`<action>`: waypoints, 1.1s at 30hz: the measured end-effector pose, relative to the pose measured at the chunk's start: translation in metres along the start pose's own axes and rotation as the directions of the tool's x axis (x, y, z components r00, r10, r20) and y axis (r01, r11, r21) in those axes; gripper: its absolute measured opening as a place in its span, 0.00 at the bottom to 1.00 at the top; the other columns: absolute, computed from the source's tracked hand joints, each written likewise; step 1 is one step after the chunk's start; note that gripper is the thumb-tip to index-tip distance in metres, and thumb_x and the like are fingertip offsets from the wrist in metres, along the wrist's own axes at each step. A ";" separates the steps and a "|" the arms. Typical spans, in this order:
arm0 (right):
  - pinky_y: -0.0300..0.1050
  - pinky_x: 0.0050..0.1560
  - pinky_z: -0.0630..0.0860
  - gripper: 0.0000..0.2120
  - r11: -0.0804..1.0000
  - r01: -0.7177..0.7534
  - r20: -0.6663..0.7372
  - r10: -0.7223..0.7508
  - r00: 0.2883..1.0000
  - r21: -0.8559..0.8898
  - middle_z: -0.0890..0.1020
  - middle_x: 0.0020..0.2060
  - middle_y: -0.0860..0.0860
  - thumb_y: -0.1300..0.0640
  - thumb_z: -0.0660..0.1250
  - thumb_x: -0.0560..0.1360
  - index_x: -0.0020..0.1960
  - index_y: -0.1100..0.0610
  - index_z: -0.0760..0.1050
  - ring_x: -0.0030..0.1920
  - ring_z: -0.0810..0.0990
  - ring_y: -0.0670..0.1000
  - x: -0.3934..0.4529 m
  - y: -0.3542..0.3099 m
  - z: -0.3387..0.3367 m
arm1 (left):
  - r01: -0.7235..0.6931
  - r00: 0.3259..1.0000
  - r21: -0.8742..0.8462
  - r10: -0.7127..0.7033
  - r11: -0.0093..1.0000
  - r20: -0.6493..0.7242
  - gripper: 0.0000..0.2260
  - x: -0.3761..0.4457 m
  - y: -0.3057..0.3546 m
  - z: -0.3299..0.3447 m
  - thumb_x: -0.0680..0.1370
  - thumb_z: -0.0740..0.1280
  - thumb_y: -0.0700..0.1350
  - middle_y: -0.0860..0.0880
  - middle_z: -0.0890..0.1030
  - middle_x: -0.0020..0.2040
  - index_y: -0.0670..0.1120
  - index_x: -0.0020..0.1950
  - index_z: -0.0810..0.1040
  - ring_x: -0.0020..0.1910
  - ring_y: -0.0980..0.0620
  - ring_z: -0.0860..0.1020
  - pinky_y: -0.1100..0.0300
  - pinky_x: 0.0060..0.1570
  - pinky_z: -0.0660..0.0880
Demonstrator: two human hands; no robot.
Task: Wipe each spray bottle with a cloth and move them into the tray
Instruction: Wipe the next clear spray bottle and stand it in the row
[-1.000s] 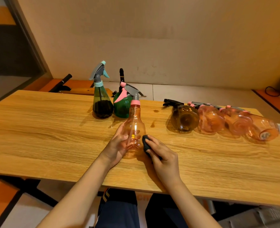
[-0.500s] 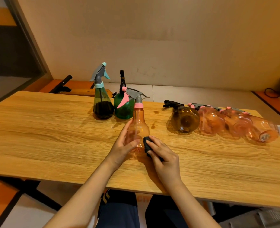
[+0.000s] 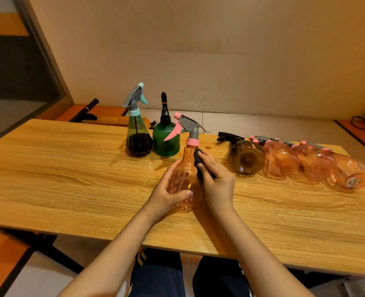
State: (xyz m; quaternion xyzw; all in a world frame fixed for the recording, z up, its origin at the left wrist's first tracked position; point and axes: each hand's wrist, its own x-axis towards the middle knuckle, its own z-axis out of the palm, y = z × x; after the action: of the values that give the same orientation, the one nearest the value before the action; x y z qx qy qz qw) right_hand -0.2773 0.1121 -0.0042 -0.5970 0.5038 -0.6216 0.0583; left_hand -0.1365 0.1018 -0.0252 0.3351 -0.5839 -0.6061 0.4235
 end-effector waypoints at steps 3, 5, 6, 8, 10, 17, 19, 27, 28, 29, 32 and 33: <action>0.29 0.60 0.68 0.16 0.994 0.093 0.036 -0.092 0.995 -0.054 0.76 0.58 0.50 0.67 0.67 0.71 0.59 0.62 0.76 0.60 0.74 0.41 0.008 -0.001 0.002 | -0.001 1.000 0.006 0.001 1.000 0.014 0.35 0.000 0.001 -0.001 0.62 0.74 0.45 0.58 0.72 0.64 0.58 0.67 0.65 0.59 0.69 0.75 0.69 0.51 0.73; 0.30 0.61 0.68 0.17 0.996 0.075 0.039 -0.073 0.997 -0.051 0.77 0.58 0.51 0.67 0.66 0.71 0.60 0.61 0.76 0.60 0.73 0.41 0.007 0.004 0.000 | 0.004 1.000 -0.003 -0.004 1.000 0.024 0.36 0.000 0.001 -0.002 0.62 0.73 0.47 0.54 0.72 0.65 0.57 0.67 0.65 0.61 0.65 0.75 0.68 0.52 0.74; 0.29 0.61 0.67 0.18 0.999 0.025 0.030 -0.024 0.999 -0.025 0.77 0.58 0.52 0.68 0.66 0.72 0.60 0.60 0.75 0.60 0.72 0.39 0.006 0.006 -0.002 | 0.012 1.000 -0.009 -0.012 1.000 0.029 0.36 0.000 0.000 -0.002 0.62 0.74 0.47 0.52 0.72 0.66 0.57 0.68 0.66 0.62 0.63 0.75 0.67 0.52 0.74; 0.29 0.61 0.66 0.19 0.997 -0.070 0.022 0.069 0.997 0.024 0.78 0.58 0.52 0.69 0.66 0.72 0.61 0.58 0.73 0.61 0.71 0.38 0.002 0.007 -0.004 | 0.020 0.999 -0.021 -0.019 1.000 0.031 0.36 -0.001 0.000 -0.003 0.61 0.74 0.47 0.52 0.73 0.65 0.56 0.67 0.66 0.62 0.62 0.75 0.67 0.52 0.74; 0.30 0.62 0.66 0.18 0.996 -0.081 0.038 0.080 0.996 0.042 0.77 0.58 0.50 0.67 0.65 0.72 0.61 0.59 0.73 0.62 0.72 0.39 -0.003 0.004 -0.005 | 0.018 0.999 -0.025 -0.017 1.000 0.033 0.36 0.000 -0.001 -0.003 0.61 0.74 0.47 0.54 0.73 0.64 0.56 0.67 0.66 0.61 0.64 0.76 0.67 0.52 0.74; 0.29 0.63 0.65 0.21 0.993 -0.106 0.115 0.100 0.988 0.049 0.73 0.60 0.39 0.62 0.67 0.71 0.63 0.56 0.72 0.63 0.69 0.34 -0.033 0.001 -0.012 | 0.019 1.000 -0.035 -0.018 0.999 0.022 0.36 0.002 -0.004 -0.005 0.62 0.74 0.49 0.49 0.74 0.65 0.56 0.67 0.66 0.65 0.56 0.74 0.63 0.54 0.75; 0.29 0.62 0.65 0.22 0.993 -0.107 0.114 0.102 0.988 0.038 0.73 0.60 0.39 0.62 0.68 0.70 0.63 0.56 0.71 0.63 0.69 0.34 -0.044 0.003 -0.015 | 0.022 1.000 -0.060 -0.021 0.998 0.015 0.36 0.003 -0.006 -0.006 0.61 0.74 0.48 0.50 0.75 0.64 0.56 0.67 0.67 0.65 0.54 0.75 0.60 0.56 0.76; 0.32 0.64 0.66 0.20 0.998 -0.039 0.170 0.031 0.985 0.043 0.75 0.59 0.43 0.63 0.69 0.70 0.61 0.58 0.73 0.64 0.71 0.38 -0.058 0.002 -0.018 | 0.098 0.994 -0.239 -0.108 0.966 -0.028 0.41 0.008 -0.006 -0.014 0.59 0.79 0.49 0.46 0.78 0.64 0.55 0.70 0.67 0.62 0.48 0.77 0.59 0.50 0.77; 0.33 0.64 0.66 0.20 0.999 -0.023 0.178 0.015 0.984 0.044 0.75 0.59 0.44 0.61 0.69 0.70 0.61 0.58 0.73 0.64 0.71 0.38 -0.059 0.001 -0.017 | 0.109 0.992 -0.275 -0.121 0.955 -0.028 0.46 0.007 -0.005 -0.015 0.57 0.82 0.51 0.45 0.77 0.65 0.54 0.71 0.65 0.62 0.47 0.78 0.59 0.49 0.78; 0.33 0.64 0.66 0.19 0.999 -0.012 0.183 0.003 0.983 0.045 0.76 0.59 0.44 0.59 0.68 0.71 0.62 0.58 0.73 0.64 0.71 0.39 -0.059 0.000 -0.017 | 0.119 0.991 -0.303 -0.131 0.945 -0.020 0.50 0.008 -0.005 -0.016 0.54 0.83 0.53 0.44 0.77 0.65 0.53 0.73 0.64 0.61 0.47 0.78 0.59 0.48 0.78; 0.34 0.63 0.67 0.19 0.998 -0.025 0.178 0.014 0.984 0.061 0.76 0.59 0.43 0.57 0.67 0.71 0.61 0.57 0.74 0.63 0.73 0.40 -0.058 0.001 -0.018 | 0.142 0.989 -0.354 -0.149 0.924 0.007 0.55 0.008 -0.003 -0.018 0.53 0.83 0.53 0.43 0.77 0.64 0.50 0.75 0.62 0.59 0.47 0.79 0.58 0.49 0.78; 0.34 0.63 0.68 0.19 0.996 -0.050 0.172 0.037 0.984 0.070 0.75 0.59 0.42 0.58 0.69 0.71 0.61 0.57 0.73 0.62 0.74 0.40 -0.058 0.001 -0.018 | 0.150 0.988 -0.370 -0.155 0.917 0.017 0.55 0.008 -0.003 -0.019 0.53 0.83 0.53 0.43 0.78 0.63 0.50 0.75 0.61 0.58 0.47 0.79 0.57 0.50 0.79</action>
State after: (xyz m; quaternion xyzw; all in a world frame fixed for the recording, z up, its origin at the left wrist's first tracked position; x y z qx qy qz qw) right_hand -0.2764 0.1608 -0.0408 -0.6342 0.4864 -0.5852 0.1371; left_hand -0.1234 0.0865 -0.0295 0.2974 -0.4286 -0.7343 0.4343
